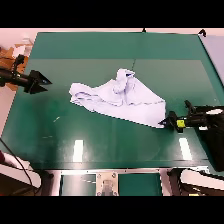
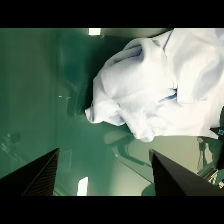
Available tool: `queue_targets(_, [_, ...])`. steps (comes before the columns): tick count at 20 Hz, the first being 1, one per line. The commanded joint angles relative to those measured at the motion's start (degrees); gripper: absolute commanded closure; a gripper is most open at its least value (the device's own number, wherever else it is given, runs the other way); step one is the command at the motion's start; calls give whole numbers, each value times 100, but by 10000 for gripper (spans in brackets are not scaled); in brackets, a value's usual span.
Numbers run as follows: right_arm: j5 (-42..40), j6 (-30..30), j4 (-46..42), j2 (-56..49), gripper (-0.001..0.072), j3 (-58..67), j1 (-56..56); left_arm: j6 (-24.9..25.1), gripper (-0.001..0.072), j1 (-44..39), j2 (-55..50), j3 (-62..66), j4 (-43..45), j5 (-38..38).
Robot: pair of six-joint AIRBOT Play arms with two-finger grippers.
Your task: Fold the shirts.
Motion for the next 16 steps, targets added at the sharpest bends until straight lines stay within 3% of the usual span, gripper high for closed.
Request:
queue_targets(1, [-284, -94, 306, -11, 696, 278, 173, -9, 64, 20, 2, 7, 94, -260])
queue_targets(6, [-420, 866, -450, -11, 696, 1239, -337, -96, 64, 20, 2, -9, 619, -623])
queue_targets(12, [-459, 691, -444, -76, 696, 1178, -87, 131, 65, -538, 61, -1585, 577, -476])
queue_targets(16, [-463, 691, -424, -103, 696, 1178, 136, 442, 65, -1283, 59, -2247, 302, 472])
